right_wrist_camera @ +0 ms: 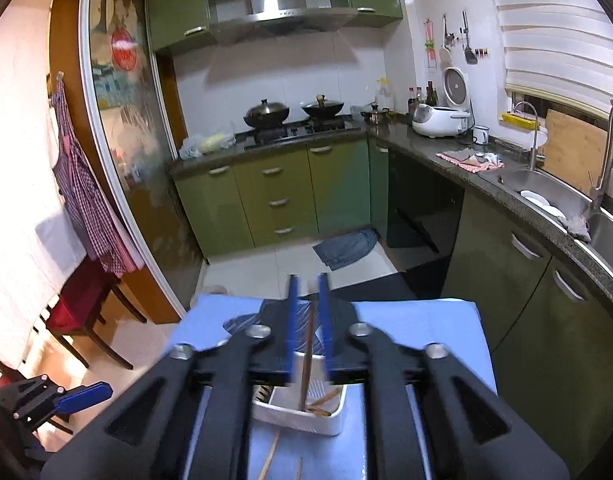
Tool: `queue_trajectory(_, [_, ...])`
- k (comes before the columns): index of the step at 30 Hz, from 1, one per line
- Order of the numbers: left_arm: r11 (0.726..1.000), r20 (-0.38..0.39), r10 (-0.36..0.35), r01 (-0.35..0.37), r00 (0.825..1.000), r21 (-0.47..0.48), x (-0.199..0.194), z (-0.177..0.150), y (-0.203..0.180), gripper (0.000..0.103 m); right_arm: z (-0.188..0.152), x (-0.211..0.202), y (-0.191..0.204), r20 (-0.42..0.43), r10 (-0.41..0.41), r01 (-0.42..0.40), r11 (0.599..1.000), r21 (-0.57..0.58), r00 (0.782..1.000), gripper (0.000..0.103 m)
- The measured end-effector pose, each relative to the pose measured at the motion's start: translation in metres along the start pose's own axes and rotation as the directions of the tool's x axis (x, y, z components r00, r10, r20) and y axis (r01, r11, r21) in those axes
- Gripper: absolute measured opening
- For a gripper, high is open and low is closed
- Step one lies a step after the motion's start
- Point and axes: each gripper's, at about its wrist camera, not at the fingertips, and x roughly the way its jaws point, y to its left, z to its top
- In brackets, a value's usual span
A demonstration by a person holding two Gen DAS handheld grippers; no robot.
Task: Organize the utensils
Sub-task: 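Open both tools to drop the chopsticks into the basket, then grasp a chopstick with the left tool while the right tool grasps the last one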
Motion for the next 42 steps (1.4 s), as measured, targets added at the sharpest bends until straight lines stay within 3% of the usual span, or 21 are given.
queue_trajectory(4, [1.000,-0.029,-0.009,0.008,1.000,-0.005,0.004,-0.007,-0.003,0.038,-0.006,-0.012,0.006,0.028,0.020,-0.019,1.000,-0.014,0.999,0.021])
queue_trajectory(7, [1.000,-0.056,-0.015,0.014,0.998,-0.011,0.010,-0.014,-0.007,0.038,-0.015,-0.044,0.013,0.075,0.035,-0.032,0.999,-0.040,0.997,0.021])
queue_trajectory(10, [0.999,-0.112,-0.032,0.028,0.993,-0.029,0.027,-0.025,-0.012,0.038,-0.038,-0.073,0.015,0.083,0.042,-0.036,0.997,-0.073,0.996,0.024])
queue_trajectory(14, [0.998,-0.231,-0.048,0.039,0.972,-0.047,0.064,-0.044,-0.020,0.038,-0.085,-0.087,0.010,0.030,0.023,-0.020,0.995,-0.100,0.999,0.025])
queue_trajectory(19, [0.998,-0.371,-0.046,0.028,0.928,-0.054,0.115,-0.074,-0.028,0.038,-0.154,-0.075,-0.015,-0.100,-0.024,0.016,0.996,-0.084,0.995,0.030])
queue_trajectory(25, [0.994,-0.467,-0.061,0.011,0.882,-0.108,0.155,-0.098,-0.028,0.038,-0.217,-0.042,-0.055,-0.236,-0.064,0.065,0.998,-0.006,0.970,0.030])
queue_trajectory(31, [0.993,-0.486,-0.040,-0.018,0.873,-0.113,0.175,-0.101,-0.030,0.038,-0.252,-0.012,-0.067,-0.320,-0.055,0.067,0.997,0.028,0.946,0.030])
queue_trajectory(38, [0.997,-0.501,-0.006,-0.036,0.866,-0.075,0.188,-0.100,-0.041,0.038,-0.257,0.005,-0.076,-0.353,-0.048,0.070,0.996,0.050,0.934,0.030])
queue_trajectory(42, [0.996,-0.521,0.047,-0.076,0.852,-0.036,0.193,-0.097,-0.049,0.026,-0.256,0.005,-0.079,-0.357,-0.047,0.073,0.996,0.060,0.933,0.030])
